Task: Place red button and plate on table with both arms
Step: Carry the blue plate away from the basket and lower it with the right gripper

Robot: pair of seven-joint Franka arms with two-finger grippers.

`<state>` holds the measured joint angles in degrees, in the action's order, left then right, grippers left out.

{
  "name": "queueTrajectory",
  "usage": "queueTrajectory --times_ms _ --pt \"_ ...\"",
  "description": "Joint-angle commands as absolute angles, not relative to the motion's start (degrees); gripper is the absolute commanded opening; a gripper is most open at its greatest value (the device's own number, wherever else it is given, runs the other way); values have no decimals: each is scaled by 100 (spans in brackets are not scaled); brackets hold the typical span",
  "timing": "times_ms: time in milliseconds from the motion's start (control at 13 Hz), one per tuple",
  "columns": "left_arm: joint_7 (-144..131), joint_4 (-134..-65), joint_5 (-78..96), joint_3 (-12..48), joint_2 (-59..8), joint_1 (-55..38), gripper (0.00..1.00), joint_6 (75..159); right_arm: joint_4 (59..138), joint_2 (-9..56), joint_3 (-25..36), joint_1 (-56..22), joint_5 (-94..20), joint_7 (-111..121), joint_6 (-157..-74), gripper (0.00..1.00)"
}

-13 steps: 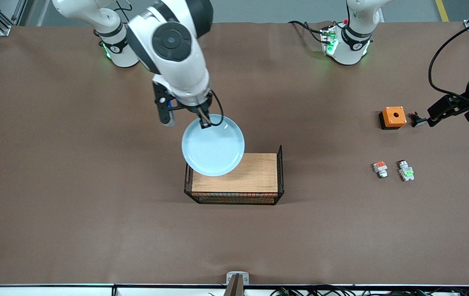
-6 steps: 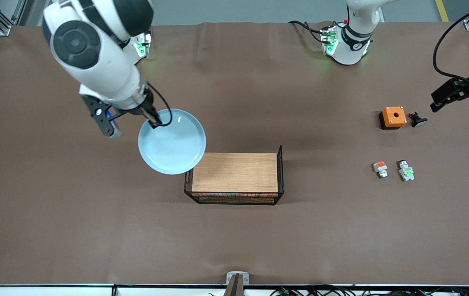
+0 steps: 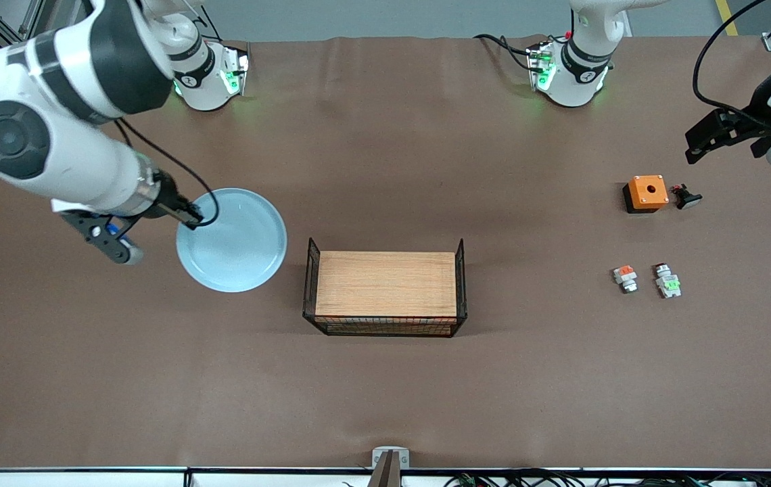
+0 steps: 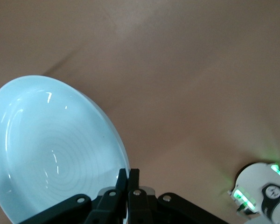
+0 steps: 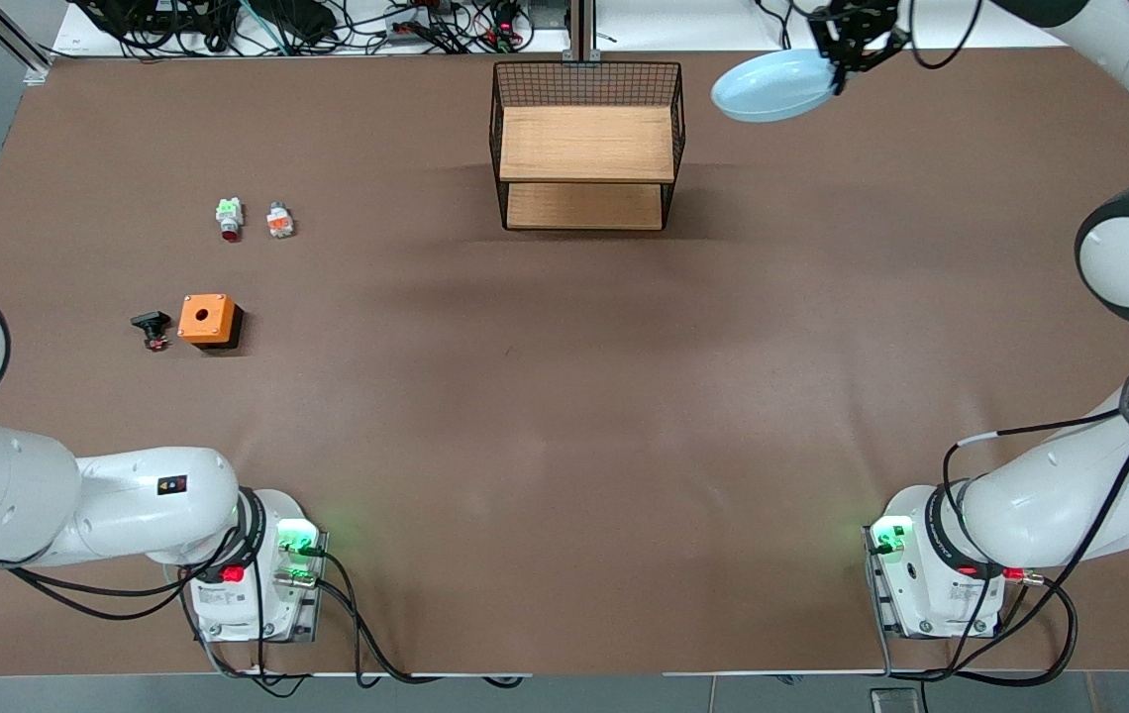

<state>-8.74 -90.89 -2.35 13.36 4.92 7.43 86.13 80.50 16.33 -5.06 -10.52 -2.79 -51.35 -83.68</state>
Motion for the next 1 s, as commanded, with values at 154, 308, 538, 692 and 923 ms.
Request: queueTrajectory --times_ms 154,308,538,692,923 --pt "-835 -9369 -158 1257 668 712 100 8841 8823 1441 -598 -125 -202 -3353 -9104 2" --pt "-835 -9369 -158 1274 659 712 100 8851 9244 1450 -606 174 -211 -2789 -9507 2" --pt "-835 -9369 -158 1283 650 712 100 8851 9658 1511 -606 561 -211 -1953 -9800 2" --pt "-835 -9369 -158 1283 642 721 100 8850 9947 1591 -598 772 -211 -1706 -10210 2" --pt "-835 -9360 -149 1283 642 747 100 8833 10676 1608 -606 1132 -220 -777 -11264 2"
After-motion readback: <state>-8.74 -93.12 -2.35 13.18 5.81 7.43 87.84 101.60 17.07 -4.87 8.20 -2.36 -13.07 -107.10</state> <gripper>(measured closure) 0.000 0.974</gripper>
